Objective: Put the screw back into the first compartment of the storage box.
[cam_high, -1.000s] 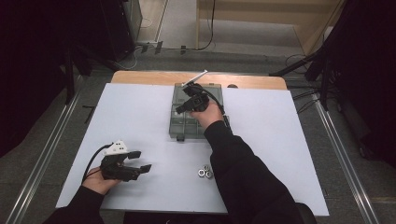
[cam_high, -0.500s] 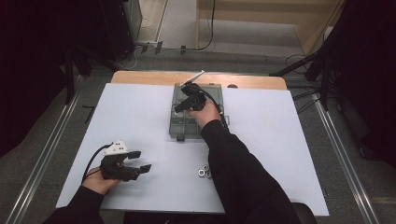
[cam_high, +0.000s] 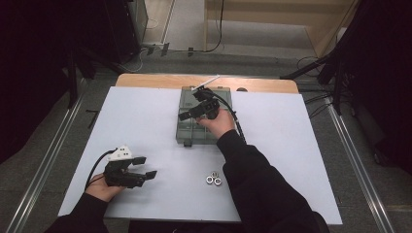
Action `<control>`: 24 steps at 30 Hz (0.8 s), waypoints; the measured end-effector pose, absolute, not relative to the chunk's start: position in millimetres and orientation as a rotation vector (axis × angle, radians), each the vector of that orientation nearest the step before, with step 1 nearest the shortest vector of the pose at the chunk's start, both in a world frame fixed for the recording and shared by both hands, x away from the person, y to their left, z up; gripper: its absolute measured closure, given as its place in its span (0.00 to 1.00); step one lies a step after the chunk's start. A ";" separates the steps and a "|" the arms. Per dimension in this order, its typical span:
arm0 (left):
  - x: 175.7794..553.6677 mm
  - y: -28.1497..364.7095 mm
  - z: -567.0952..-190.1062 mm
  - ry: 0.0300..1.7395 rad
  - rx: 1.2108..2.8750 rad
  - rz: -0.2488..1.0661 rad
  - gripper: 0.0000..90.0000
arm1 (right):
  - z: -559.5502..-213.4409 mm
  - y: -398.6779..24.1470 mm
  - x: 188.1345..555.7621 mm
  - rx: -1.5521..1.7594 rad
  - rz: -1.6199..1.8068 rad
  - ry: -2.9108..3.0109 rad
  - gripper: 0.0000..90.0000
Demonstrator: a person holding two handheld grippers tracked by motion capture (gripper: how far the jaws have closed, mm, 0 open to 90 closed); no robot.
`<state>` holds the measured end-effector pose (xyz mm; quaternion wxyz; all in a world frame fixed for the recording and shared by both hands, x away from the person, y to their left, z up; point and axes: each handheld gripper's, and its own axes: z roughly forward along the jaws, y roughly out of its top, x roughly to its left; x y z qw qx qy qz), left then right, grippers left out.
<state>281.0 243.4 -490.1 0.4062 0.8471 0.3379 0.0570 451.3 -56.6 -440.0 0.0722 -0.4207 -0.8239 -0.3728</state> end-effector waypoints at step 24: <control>285.5 241.4 -491.7 0.861 2.158 0.147 0.30 | -440.9 -85.1 392.5 -1.058 -1.179 -2.531 0.39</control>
